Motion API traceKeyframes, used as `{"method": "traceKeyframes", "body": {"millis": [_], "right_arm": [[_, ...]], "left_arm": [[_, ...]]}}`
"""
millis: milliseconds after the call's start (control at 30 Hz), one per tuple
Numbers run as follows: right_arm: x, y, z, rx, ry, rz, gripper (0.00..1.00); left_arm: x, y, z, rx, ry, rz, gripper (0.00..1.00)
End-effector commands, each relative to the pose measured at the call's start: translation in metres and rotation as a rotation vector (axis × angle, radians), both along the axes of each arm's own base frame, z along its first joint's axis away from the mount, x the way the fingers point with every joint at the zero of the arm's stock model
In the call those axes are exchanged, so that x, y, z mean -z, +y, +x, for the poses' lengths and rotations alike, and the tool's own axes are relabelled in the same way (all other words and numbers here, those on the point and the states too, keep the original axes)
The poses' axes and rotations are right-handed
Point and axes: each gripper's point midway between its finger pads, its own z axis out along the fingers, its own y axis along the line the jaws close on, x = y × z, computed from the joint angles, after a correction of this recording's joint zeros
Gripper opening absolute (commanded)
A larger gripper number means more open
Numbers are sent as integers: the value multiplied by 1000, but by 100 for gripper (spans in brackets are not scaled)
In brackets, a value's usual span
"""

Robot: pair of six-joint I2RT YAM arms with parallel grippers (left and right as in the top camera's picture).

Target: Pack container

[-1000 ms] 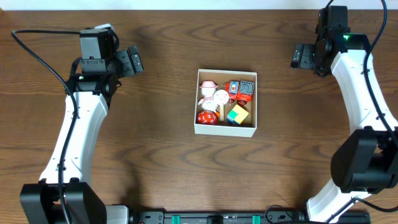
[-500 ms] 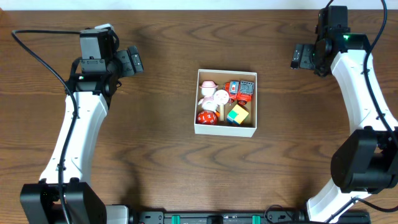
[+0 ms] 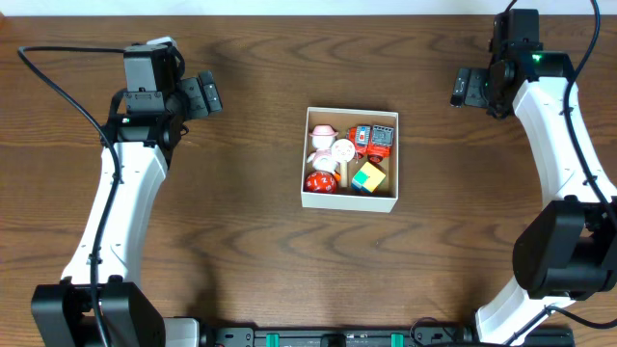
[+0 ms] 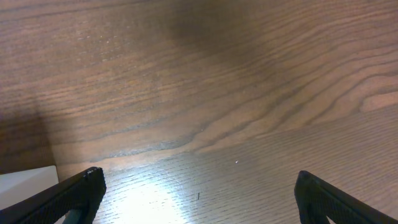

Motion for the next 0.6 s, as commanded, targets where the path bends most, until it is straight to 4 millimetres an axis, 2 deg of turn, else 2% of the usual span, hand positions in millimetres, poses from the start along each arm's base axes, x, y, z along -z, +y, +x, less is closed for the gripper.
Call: {"method": "traceKeyframes", "body": {"millis": [0, 467, 567], "right_arm": [[-14, -4, 2, 14, -35, -8, 99], [-14, -4, 1, 14, -34, -8, 99], [-22, -6, -4, 19, -39, -15, 99]], "left_arm": [[-4, 3, 2, -3, -6, 15, 98], [-4, 3, 2, -3, -6, 15, 98], [-4, 3, 2, -3, -6, 15, 98]]}}
